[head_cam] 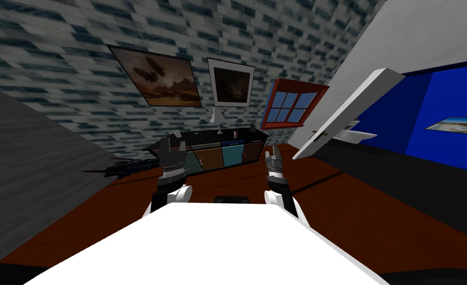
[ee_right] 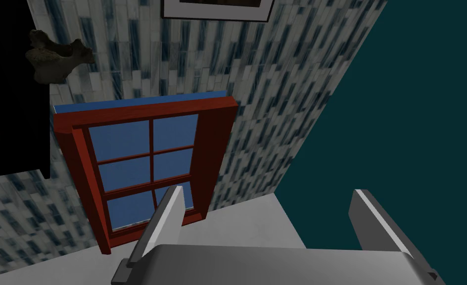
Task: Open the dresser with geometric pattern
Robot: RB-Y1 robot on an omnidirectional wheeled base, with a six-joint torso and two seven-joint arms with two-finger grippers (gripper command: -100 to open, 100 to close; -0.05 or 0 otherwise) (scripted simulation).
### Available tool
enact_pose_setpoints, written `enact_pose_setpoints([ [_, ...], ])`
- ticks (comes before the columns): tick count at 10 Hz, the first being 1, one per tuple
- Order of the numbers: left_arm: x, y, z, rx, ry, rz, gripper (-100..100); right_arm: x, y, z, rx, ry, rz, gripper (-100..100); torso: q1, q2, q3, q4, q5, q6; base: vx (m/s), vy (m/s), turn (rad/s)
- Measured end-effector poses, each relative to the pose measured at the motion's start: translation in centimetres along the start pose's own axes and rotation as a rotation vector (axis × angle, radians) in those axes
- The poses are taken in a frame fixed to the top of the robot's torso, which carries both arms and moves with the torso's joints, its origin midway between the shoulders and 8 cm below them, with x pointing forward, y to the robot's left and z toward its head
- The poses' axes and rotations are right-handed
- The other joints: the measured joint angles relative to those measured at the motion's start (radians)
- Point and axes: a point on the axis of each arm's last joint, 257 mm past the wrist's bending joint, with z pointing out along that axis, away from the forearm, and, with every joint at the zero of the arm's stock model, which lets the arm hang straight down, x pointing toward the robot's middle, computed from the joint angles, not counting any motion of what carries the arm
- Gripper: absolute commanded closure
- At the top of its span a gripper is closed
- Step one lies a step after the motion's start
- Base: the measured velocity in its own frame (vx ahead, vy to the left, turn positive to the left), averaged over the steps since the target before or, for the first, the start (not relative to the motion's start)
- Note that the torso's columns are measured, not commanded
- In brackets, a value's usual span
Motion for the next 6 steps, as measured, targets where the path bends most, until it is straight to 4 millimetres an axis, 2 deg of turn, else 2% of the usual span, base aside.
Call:
enact_pose_setpoints([
  [2, 0.0, 0.0, 0.0, 0.0, 0.0, 0.0, 0, 0.0, 0.0, 0.0, 0.0, 0.0, 0.0, 0, 0.0, 0.104, -0.209, 0.105, 0.0, 0.0, 0.0, 0.0, 0.0],
  [6, 0.0, -0.01, 0.0, 0.0, 0.0, 0.0, 0, 0.0, 0.01, 0.0, 0.0, 0.0, 0.0, 0, 0.0, 0.396, -0.792, 0.396, 0.0, 0.0, 0.0, 0.0, 0.0],
])
